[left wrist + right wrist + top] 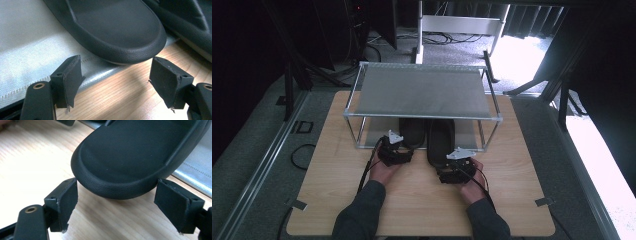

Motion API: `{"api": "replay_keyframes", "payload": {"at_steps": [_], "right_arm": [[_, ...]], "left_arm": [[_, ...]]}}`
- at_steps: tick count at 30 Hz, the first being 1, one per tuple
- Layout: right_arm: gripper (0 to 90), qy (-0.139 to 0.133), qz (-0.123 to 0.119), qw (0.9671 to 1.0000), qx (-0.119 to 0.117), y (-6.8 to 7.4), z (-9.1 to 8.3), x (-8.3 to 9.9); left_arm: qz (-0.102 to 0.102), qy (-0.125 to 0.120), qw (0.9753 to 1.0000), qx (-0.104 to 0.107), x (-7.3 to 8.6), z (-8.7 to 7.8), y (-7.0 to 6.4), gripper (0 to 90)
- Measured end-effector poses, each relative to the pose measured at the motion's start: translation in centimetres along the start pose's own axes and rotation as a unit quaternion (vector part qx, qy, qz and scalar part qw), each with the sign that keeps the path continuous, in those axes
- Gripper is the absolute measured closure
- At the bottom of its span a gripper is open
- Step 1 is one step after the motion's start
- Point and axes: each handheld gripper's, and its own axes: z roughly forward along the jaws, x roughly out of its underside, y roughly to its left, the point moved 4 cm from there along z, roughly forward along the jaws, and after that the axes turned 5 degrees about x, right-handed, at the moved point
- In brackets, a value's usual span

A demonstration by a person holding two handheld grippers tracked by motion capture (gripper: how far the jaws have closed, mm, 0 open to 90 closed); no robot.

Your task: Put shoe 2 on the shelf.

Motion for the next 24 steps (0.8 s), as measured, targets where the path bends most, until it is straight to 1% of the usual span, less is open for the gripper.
{"api": "replay_keyframes", "payload": {"at_steps": [3,8,16,17,24], "right_arm": [[20.1,0.000,-0.002,1.0000,0.004,-0.2,0.2,-0.1],[21.2,-0.006,0.014,0.9999,0.005,-1.0,1.3,-0.6],[21.6,-0.007,0.013,0.9998,0.009,-2.0,3.0,-1.8],[21.6,-0.005,0.012,0.9999,0.009,-2.3,3.3,-2.0],[21.6,-0.009,0.011,0.9999,0.003,-3.1,3.9,-2.4]], "left_arm": [[0.000,0.000,1.0000,0.001,0.0,0.0,0.0,26.7],[0.000,0.000,1.0000,0.001,0.0,0.0,0.0,26.8],[-0.001,0.000,1.0000,0.002,0.0,0.0,0.1,26.8],[-0.001,0.000,1.0000,0.002,0.0,0.0,0.1,26.7],[-0.001,0.000,1.0000,0.003,0.0,0.0,0.1,26.8]]}}
